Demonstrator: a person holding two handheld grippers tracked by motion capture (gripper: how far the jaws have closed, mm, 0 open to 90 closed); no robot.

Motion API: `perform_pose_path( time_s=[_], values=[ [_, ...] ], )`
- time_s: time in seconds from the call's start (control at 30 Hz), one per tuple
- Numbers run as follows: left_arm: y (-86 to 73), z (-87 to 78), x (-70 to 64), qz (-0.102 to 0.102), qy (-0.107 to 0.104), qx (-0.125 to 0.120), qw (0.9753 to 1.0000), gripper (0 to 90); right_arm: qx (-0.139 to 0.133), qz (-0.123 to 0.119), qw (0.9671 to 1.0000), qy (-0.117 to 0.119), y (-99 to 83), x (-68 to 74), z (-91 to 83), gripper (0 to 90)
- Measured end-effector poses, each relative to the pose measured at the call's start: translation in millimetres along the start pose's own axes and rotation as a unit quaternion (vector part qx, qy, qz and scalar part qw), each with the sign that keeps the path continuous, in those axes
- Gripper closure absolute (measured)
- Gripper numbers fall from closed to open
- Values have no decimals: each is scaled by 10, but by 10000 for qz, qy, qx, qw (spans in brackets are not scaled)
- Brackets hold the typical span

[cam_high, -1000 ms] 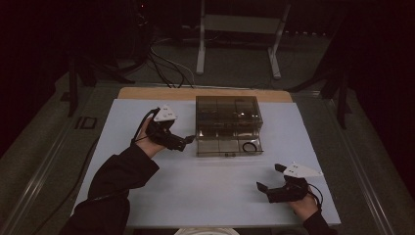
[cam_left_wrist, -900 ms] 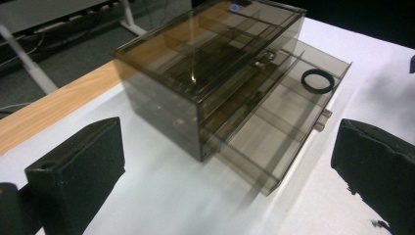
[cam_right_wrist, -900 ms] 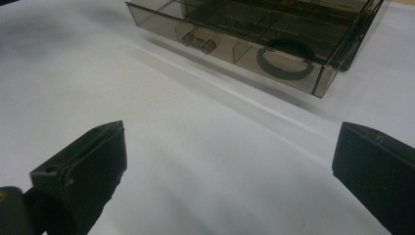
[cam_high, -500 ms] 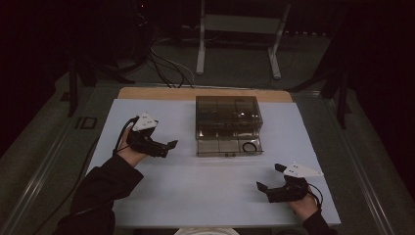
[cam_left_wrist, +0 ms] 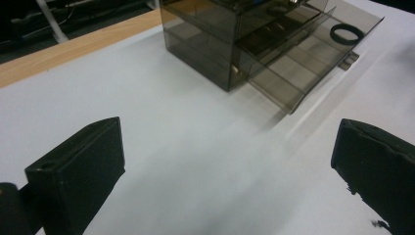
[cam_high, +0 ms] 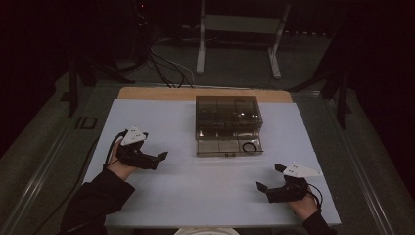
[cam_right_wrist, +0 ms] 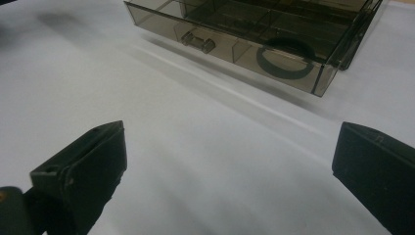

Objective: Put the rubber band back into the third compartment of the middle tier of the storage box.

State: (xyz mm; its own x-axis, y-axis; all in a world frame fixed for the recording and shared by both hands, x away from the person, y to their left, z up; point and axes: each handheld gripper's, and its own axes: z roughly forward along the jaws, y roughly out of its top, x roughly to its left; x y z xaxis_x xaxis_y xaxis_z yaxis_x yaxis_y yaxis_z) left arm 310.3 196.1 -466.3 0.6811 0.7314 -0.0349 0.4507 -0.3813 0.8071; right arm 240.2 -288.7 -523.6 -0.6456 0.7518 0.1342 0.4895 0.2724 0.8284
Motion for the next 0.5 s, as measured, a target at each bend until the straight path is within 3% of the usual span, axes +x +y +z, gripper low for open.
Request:
perform_pose_path(
  time_s=[0.23,0.5],
  values=[
    [-184,-50,-5,-109,62,-71,9999,9,-4,7,10000,-4,-1,0,2,0],
    [-441,-39,-41,-210,94,10,9997,9,14,-1,10000,6,-5,3,8,0]
  ],
)
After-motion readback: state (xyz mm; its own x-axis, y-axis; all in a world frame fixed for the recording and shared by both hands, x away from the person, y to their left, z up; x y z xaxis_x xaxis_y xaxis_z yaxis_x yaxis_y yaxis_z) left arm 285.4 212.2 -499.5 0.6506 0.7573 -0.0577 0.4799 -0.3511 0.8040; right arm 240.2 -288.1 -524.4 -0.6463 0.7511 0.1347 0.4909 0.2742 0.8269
